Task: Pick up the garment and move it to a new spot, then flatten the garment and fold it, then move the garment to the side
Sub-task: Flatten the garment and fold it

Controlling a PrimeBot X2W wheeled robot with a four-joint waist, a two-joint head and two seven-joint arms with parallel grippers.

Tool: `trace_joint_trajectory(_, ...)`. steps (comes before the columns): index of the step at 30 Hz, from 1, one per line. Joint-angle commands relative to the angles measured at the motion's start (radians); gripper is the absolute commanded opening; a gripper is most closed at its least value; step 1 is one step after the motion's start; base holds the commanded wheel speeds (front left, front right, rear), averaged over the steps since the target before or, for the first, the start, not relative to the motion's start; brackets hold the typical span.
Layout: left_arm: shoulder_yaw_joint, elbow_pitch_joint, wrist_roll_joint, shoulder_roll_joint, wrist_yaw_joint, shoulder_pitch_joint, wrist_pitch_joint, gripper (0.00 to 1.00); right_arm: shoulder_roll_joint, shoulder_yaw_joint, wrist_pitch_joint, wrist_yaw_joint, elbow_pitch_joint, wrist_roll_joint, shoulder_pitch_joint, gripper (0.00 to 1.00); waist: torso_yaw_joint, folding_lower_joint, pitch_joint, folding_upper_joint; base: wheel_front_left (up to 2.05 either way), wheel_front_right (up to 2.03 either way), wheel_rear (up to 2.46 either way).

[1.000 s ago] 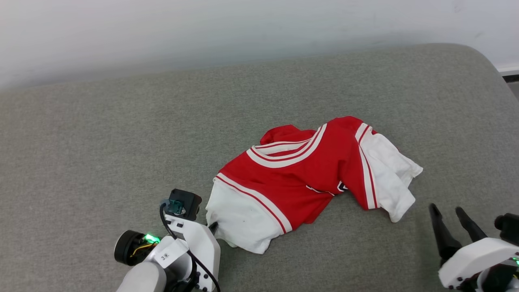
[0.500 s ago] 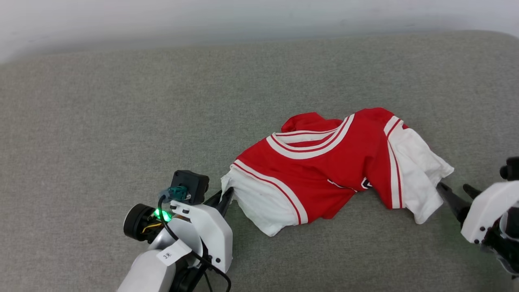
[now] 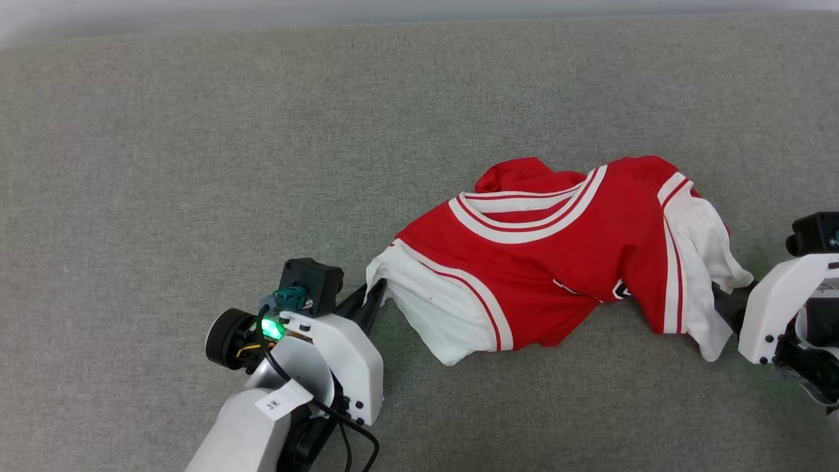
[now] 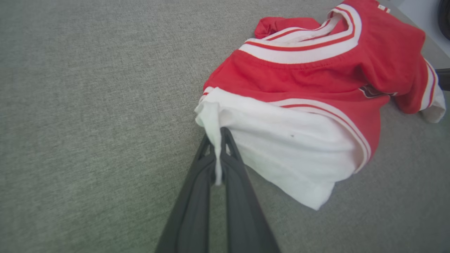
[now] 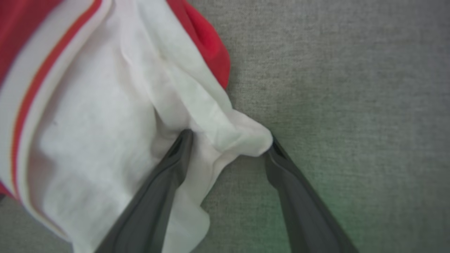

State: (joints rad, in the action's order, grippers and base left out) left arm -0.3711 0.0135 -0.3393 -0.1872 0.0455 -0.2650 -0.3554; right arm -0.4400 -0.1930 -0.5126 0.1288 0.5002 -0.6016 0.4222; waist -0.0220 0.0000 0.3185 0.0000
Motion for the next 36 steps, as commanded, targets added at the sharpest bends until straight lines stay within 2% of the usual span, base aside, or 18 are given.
trace_joint_trajectory(1,0.002,0.003,-0.005,0.000,0.002,-0.008,0.008,0.00,0.046,-0.058,-0.026,0.004,0.047,-0.017,-0.039,0.58,0.003,0.0000,0.003,0.0000,0.00,0.00,0.00)
trace_joint_trajectory(2,0.001,0.005,-0.006,0.000,0.003,-0.005,0.011,0.00,0.047,-0.076,-0.026,0.004,0.056,-0.026,-0.042,0.32,0.004,0.0000,0.002,0.0000,0.00,0.00,0.00)
trace_joint_trajectory(3,0.001,0.008,-0.006,0.000,0.003,-0.001,0.015,0.00,0.046,-0.090,-0.021,0.005,0.062,-0.036,-0.044,0.00,0.004,0.0000,0.000,0.0000,0.00,0.00,0.00)
trace_joint_trajectory(6,0.002,0.018,-0.013,-0.003,0.002,0.014,0.020,0.00,0.019,-0.109,0.004,0.003,0.066,-0.056,-0.030,0.00,0.001,0.0000,-0.015,0.0000,0.00,0.00,0.00)
trace_joint_trajectory(12,0.021,0.022,-0.013,-0.020,-0.012,0.030,0.054,0.00,-0.064,-0.074,0.092,0.001,0.037,-0.054,0.006,0.00,-0.008,0.0000,-0.067,0.0000,0.00,0.00,0.00)
trace_joint_trajectory(17,0.060,0.021,-0.020,-0.041,-0.031,0.038,0.090,0.00,-0.095,-0.034,0.132,0.002,-0.010,-0.021,0.007,0.00,-0.022,0.0000,-0.128,0.0000,0.00,0.00,0.00)
trace_joint_trajectory(22,0.116,0.037,-0.037,-0.067,-0.045,0.010,0.124,0.00,-0.113,0.001,0.112,0.001,-0.049,0.010,0.001,0.00,-0.036,0.0000,-0.193,0.0000,0.00,0.00,0.00)
trace_joint_trajectory(28,0.181,0.094,-0.061,-0.096,-0.044,-0.092,0.156,0.00,-0.107,0.043,0.094,0.002,-0.091,0.056,0.053,0.00,-0.045,0.0000,-0.241,0.0000,0.00,0.00,0.00)
trace_joint_trajectory(36,0.223,0.249,-0.064,-0.105,-0.040,-0.354,0.202,0.00,-0.097,0.057,0.108,0.001,-0.116,0.098,0.214,0.00,-0.041,0.0000,-0.232,0.0000,0.00,0.00,0.00)
